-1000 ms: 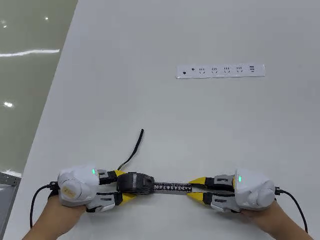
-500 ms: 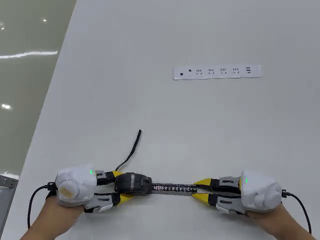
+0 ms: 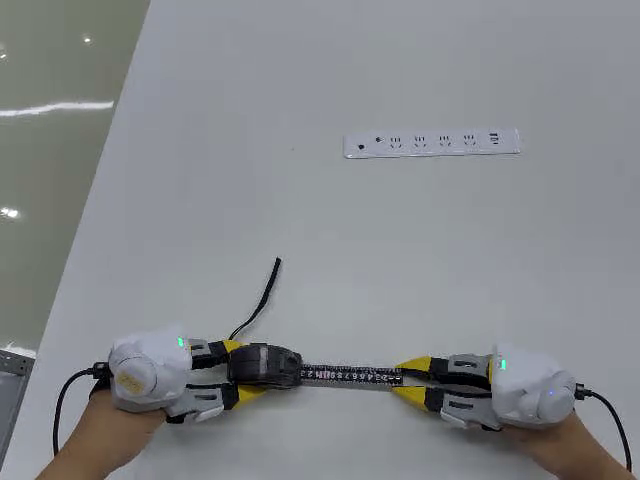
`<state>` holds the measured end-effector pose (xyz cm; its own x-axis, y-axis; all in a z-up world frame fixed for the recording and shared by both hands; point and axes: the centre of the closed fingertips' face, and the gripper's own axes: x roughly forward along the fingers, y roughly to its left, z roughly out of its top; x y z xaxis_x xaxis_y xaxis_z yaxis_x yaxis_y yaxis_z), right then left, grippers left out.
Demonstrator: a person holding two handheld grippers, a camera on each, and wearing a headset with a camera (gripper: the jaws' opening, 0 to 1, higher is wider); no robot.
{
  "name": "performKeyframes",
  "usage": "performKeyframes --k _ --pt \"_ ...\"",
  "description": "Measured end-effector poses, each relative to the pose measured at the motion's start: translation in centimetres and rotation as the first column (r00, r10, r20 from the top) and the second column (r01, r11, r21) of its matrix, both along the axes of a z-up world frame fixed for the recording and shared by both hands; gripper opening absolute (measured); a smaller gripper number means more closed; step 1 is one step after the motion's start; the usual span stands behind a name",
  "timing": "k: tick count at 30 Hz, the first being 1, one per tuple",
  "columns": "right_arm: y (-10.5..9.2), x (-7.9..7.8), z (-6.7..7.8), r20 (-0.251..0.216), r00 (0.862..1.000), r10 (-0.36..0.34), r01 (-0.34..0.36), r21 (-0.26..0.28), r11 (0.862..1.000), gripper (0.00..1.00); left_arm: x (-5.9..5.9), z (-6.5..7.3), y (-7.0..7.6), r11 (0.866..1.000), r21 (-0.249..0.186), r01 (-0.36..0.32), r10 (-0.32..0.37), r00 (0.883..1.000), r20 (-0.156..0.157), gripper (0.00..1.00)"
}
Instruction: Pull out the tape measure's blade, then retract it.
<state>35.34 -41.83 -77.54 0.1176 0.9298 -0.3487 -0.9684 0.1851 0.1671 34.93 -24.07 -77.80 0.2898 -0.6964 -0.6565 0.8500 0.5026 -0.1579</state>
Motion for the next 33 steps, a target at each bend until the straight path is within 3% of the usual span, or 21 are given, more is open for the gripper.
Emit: performKeyframes --k 23,33 --pt "-2.9 -0.2 0.0 0.018 0.999 -0.029 0.029 -0.018 0.999 0.10 0.0 0.0 0.0 1.000 0.005 0.004 -0.004 1.000 0.004 0.29" --pt "-4.2 -0.1 0.0 0.004 0.999 -0.046 0.046 -0.017 0.999 0.10 -0.1 0.0 -0.1 1.000 0.004 0.000 0.000 1.000 0.005 0.29"
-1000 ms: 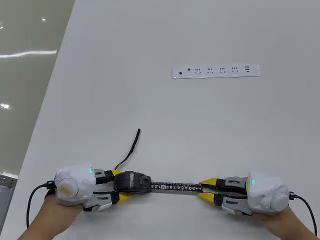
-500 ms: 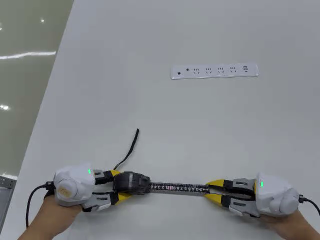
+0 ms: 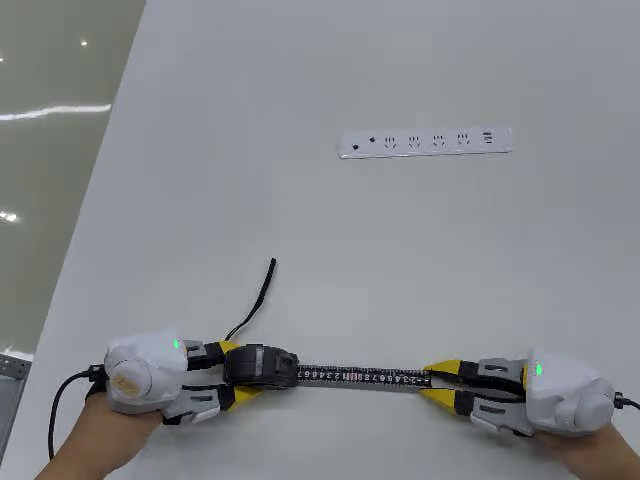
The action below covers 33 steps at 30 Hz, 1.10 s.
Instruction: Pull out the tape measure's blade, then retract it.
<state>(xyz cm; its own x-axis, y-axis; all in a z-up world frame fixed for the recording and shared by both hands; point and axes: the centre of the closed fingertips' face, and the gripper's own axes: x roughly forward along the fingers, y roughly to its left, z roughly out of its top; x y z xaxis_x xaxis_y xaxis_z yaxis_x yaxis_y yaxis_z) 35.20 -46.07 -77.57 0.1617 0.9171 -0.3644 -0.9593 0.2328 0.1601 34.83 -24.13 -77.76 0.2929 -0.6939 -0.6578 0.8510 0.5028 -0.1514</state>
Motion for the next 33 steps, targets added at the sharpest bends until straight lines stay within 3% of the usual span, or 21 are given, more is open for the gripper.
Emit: performKeyframes --k 33 --pt "-3.5 0.0 0.2 -0.022 0.999 -0.032 0.032 -0.002 0.999 0.09 0.0 -0.1 0.0 1.000 0.003 -0.004 0.005 1.000 -0.007 0.29"
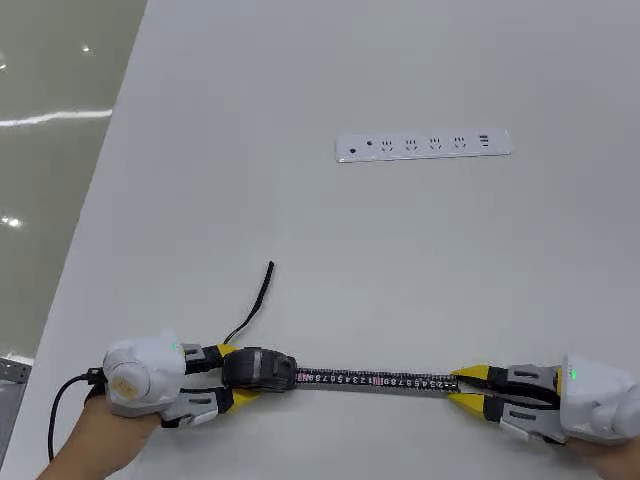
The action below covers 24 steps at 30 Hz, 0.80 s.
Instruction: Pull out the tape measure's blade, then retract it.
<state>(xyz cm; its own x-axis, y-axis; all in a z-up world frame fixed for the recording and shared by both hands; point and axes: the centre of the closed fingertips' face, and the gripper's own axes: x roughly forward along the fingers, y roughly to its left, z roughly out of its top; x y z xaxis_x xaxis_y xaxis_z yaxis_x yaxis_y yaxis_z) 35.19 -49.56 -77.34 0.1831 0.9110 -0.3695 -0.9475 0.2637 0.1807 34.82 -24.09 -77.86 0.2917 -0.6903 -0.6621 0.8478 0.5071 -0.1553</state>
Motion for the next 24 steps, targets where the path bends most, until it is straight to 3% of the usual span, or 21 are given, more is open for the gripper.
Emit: performKeyframes --k 24 --pt "-2.7 0.1 0.0 -0.008 1.000 -0.024 0.024 -0.010 1.000 0.09 0.0 0.0 0.0 1.000 0.002 -0.009 0.009 1.000 -0.006 0.29"
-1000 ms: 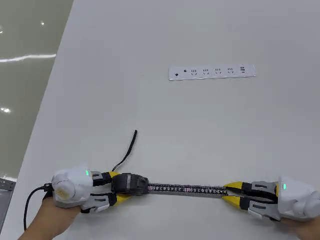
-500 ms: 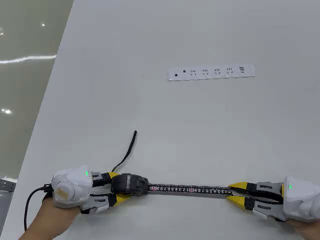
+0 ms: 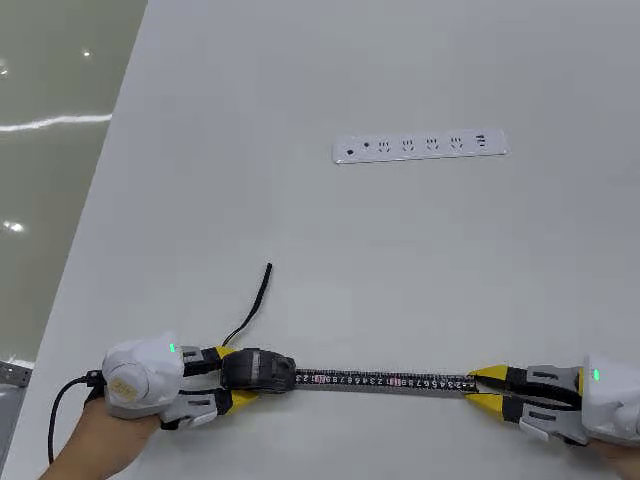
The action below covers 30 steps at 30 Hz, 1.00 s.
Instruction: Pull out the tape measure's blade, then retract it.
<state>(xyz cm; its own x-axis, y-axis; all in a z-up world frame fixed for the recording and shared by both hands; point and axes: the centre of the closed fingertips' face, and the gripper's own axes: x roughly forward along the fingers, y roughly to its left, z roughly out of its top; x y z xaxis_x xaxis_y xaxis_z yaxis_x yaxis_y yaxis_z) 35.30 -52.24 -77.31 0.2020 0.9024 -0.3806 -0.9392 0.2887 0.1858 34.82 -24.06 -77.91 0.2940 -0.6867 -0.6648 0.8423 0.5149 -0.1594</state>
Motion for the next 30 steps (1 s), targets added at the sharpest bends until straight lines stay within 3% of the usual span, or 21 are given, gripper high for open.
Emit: performKeyframes --k 8,30 --pt "-0.45 -0.01 -0.11 0.004 1.000 -0.006 0.006 -0.004 1.000 0.09 -0.04 0.05 -0.06 1.000 -0.002 -0.001 0.001 1.000 -0.002 0.29" --pt "-0.48 -0.17 -0.08 -0.047 0.999 -0.014 0.015 0.025 1.000 0.12 -0.07 -0.04 -0.07 1.000 0.012 0.007 -0.007 1.000 0.004 0.30"
